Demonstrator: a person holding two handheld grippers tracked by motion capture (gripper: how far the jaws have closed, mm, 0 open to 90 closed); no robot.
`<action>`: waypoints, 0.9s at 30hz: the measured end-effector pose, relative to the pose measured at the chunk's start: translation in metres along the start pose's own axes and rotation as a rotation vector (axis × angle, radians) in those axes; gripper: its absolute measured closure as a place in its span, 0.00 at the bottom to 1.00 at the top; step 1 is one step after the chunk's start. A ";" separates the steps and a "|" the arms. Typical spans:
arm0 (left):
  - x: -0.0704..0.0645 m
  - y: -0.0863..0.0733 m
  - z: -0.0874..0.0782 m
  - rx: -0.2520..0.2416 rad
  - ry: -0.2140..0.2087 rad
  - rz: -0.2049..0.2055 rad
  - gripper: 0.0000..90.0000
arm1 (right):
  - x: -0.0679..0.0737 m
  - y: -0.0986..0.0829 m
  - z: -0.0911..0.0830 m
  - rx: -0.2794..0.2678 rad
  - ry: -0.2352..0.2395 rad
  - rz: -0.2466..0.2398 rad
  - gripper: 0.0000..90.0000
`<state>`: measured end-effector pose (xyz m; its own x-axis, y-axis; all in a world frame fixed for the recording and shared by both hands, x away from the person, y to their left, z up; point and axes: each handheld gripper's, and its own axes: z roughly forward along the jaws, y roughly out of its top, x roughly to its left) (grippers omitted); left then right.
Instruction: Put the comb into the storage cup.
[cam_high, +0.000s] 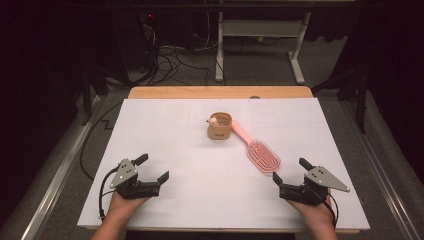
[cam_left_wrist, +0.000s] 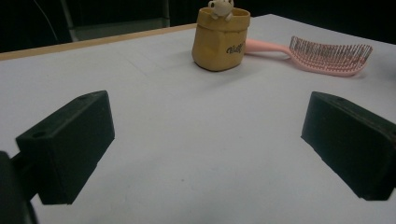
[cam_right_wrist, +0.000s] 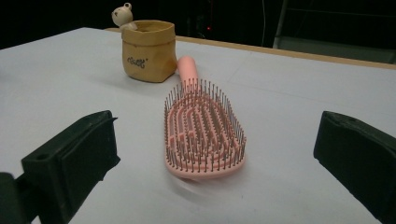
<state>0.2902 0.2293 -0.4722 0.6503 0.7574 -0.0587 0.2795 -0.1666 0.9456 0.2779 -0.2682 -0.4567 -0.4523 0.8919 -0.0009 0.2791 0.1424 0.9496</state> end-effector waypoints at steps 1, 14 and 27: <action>0.000 0.000 0.000 0.001 -0.006 0.001 0.04 | 0.000 0.000 0.000 0.000 0.000 0.000 0.01; 0.002 0.002 -0.001 -0.002 -0.004 -0.015 0.03 | 0.003 0.002 0.004 0.064 0.001 -0.014 0.01; 0.000 0.002 -0.001 -0.003 -0.002 -0.011 0.00 | 0.000 0.000 0.008 0.180 0.021 -0.004 0.01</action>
<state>0.2902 0.2299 -0.4698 0.6485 0.7580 -0.0696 0.2841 -0.1562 0.9460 0.2851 -0.2644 -0.4589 -0.4706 0.8823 0.0039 0.4233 0.2219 0.8784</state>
